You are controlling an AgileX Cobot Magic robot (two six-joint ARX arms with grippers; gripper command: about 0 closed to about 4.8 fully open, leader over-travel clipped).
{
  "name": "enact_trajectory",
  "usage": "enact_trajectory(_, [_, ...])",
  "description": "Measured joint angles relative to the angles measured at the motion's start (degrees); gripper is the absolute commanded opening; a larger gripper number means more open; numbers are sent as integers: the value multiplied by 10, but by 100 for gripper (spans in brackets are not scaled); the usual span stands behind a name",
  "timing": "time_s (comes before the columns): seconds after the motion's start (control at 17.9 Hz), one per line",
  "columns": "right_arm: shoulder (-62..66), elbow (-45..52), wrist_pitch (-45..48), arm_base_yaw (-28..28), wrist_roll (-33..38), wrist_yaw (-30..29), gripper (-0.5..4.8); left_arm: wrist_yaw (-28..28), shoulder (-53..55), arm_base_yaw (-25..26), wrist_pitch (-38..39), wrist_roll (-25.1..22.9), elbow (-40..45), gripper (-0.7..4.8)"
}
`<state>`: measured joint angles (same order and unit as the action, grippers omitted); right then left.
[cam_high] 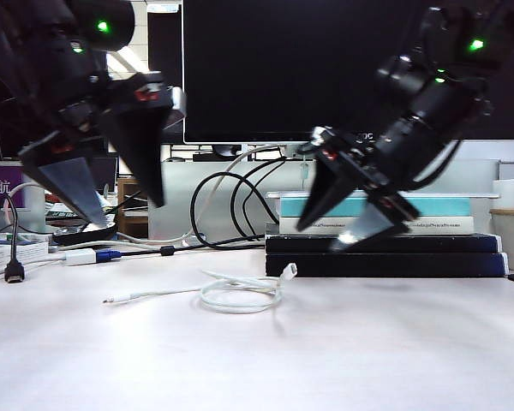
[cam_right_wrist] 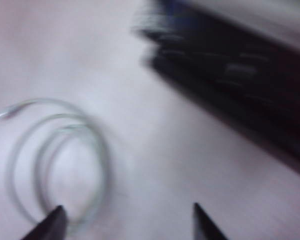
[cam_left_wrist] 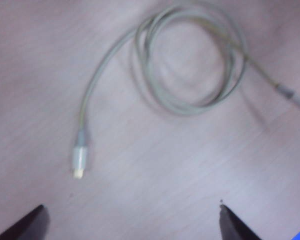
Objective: Unfold the white charging cable into a straight cable.
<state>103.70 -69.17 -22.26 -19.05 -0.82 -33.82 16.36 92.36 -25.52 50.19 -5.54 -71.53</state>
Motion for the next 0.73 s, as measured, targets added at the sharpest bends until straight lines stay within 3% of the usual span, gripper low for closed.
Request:
enact_trajectory(0.06, [0,-1,5,-13,-8,3,323,3,0,-3,-11,10,0,479])
enact_trajectory(0.11, [0,-1,8,-24,-15,12,376,14,0,-4,-20,19,0,479])
enact_trajectory(0.22, [0,-1,10,-50,-33,44,379,56,0,-5,-32,40,0,479])
enact_trajectory(0.45, [12,-1,12,-68,-54,101,379,49,0,-11,-32,54,0,479])
enact_trajectory(0.73, [35,-1,14,-95,-61,116,377,53,0,-10,-31,61,-2,479])
